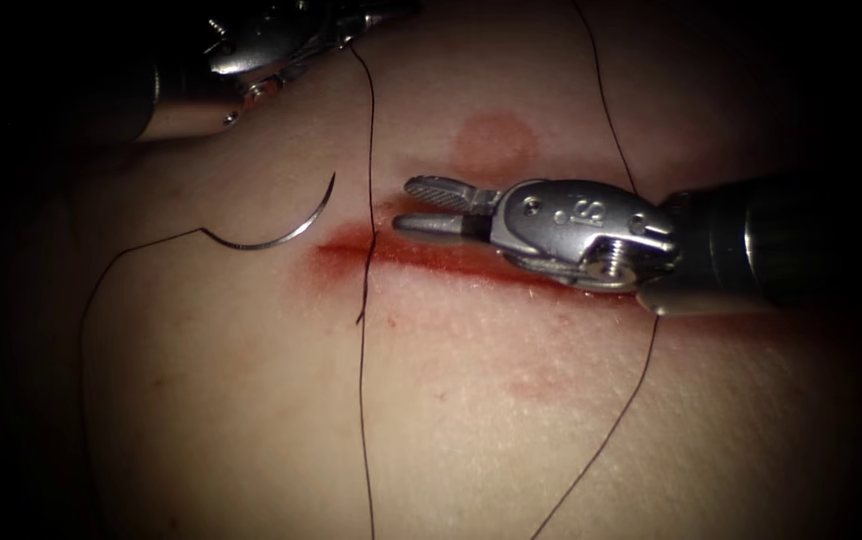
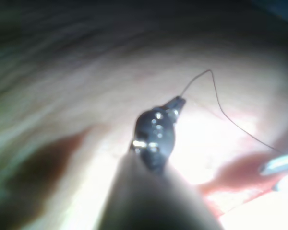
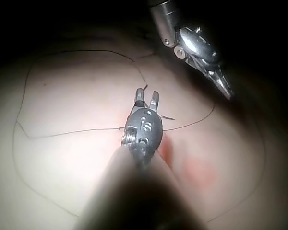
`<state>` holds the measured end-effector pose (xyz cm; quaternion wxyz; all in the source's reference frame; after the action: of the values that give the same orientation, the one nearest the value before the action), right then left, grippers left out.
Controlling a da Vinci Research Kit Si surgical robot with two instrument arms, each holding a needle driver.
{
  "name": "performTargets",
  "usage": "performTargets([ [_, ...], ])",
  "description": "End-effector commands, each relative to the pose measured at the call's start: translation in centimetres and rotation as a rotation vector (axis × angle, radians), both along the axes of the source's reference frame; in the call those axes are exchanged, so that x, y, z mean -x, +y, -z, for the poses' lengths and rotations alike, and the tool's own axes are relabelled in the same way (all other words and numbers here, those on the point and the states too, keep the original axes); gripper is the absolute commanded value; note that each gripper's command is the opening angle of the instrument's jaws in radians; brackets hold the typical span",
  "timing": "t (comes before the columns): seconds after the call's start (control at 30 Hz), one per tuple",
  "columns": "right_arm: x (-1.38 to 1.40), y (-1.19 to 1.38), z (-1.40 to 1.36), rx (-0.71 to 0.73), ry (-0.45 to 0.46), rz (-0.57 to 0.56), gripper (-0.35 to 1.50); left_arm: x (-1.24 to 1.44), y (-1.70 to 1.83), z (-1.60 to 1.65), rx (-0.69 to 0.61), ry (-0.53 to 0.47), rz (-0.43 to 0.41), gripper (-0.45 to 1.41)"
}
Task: Wound Closure
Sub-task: Wrap the long suture end around the right gripper once.
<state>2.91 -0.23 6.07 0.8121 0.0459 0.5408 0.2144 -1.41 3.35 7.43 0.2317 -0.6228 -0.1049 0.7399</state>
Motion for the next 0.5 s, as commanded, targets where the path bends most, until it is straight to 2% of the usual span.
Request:
performTargets([
  [0.03,-0.05,-0.03,-0.06,-0.001,0.001,0.001,0.21,0.05,0.02,-0.06,0.000,-0.001,0.000,-0.35],
  [0.5,-0.05,-0.03,-0.06,-0.001,0.001,0.001,0.21,0.05,0.02,-0.06,0.000,-0.001,0.000,-0.35],
])
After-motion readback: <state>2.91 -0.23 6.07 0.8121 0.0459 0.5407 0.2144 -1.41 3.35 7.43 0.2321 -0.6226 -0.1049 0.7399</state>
